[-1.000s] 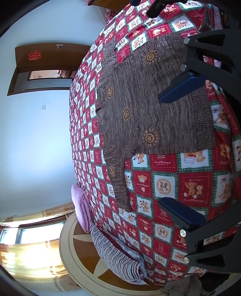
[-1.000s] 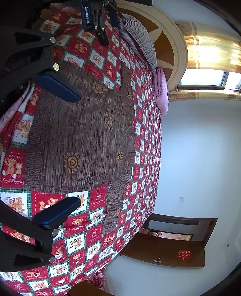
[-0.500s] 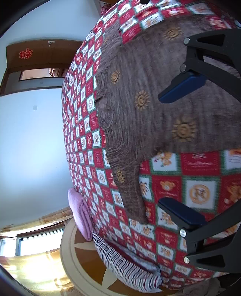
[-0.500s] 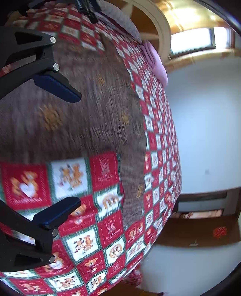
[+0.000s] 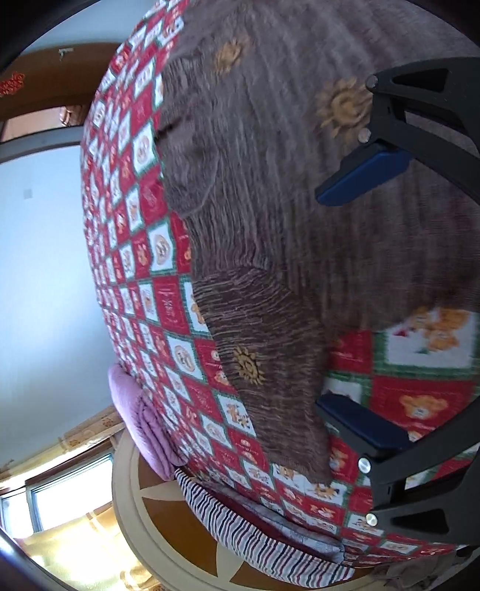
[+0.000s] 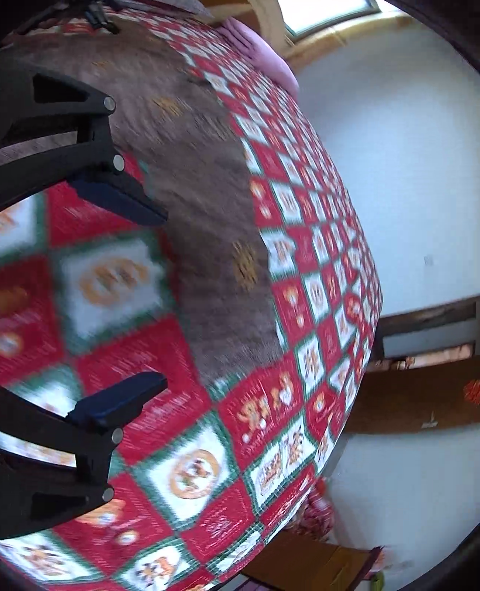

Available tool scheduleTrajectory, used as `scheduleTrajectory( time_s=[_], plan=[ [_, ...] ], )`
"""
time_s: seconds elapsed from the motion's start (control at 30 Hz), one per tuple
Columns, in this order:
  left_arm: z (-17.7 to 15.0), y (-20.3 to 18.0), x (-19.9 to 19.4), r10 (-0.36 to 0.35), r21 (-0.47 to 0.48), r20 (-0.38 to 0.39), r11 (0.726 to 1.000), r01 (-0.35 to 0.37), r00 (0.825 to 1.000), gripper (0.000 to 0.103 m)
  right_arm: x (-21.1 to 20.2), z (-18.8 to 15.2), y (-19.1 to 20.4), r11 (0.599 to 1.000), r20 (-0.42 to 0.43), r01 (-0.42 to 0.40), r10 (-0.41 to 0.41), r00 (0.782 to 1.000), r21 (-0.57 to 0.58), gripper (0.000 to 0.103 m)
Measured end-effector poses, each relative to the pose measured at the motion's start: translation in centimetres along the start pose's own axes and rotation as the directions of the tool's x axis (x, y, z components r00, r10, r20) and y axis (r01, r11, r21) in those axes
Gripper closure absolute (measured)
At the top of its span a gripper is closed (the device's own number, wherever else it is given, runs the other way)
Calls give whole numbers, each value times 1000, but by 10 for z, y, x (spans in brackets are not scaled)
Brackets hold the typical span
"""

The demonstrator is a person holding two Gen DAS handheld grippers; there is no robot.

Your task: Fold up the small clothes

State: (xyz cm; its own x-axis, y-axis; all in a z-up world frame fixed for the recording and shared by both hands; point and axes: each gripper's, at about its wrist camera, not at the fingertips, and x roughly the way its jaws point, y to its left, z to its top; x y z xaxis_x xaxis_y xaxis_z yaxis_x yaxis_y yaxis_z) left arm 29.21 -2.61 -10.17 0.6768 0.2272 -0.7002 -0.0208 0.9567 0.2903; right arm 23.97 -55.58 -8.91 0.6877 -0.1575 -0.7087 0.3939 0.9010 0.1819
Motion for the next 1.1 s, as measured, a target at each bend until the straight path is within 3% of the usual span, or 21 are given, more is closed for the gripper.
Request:
scheduleTrajectory(
  time_s=[0.1,0.23,0.33,0.4,0.43,0.47,0.5,0.67,0.8,0.87,0.97,1.1],
  plan=[
    [9,-3,16,-1,-7,-26,1000,0,1000,0,27,22,-13,999,-16,34,-34,999,10,36],
    [22,-10,34,4,-15,-43,1000,-5,999,0,65,44,-28,997,-42,79,-78,996,24,39],
    [27,-13,50,6,-26,-70,1000,-8,998,0,90,54,-32,997,-80,78,-76,994,21,48],
    [28,-14,60,2,-33,-97,999,-5,995,0,102,55,-34,997,-116,75,-71,991,29,65],
    [27,-15,63,-1,-37,-107,999,-3,994,0,104,56,-34,997,-119,76,-73,990,24,67],
    [26,-17,67,-5,-36,-119,999,0,993,0,104,56,-33,997,-119,74,-72,990,13,76],
    [25,-17,70,-10,-38,-124,999,6,992,0,104,56,-31,998,-125,62,-62,990,-2,94],
    [23,-14,74,-54,-68,-141,997,45,989,0,89,61,-22,999,-121,30,-33,992,-30,96],
    [19,-2,80,-140,-147,-171,982,115,975,0,62,76,-4,999,-58,23,-25,998,-43,97],
    [18,3,76,-164,-143,-173,980,140,971,0,44,86,12,998,-25,7,-8,1000,-64,97],
    [17,10,63,-120,-106,-121,988,108,985,0,22,96,37,994,12,-8,9,1000,-109,97],
    [14,30,43,-70,-144,-4,987,69,998,0,-8,110,80,984,57,-35,45,997,-173,97]
  ],
)
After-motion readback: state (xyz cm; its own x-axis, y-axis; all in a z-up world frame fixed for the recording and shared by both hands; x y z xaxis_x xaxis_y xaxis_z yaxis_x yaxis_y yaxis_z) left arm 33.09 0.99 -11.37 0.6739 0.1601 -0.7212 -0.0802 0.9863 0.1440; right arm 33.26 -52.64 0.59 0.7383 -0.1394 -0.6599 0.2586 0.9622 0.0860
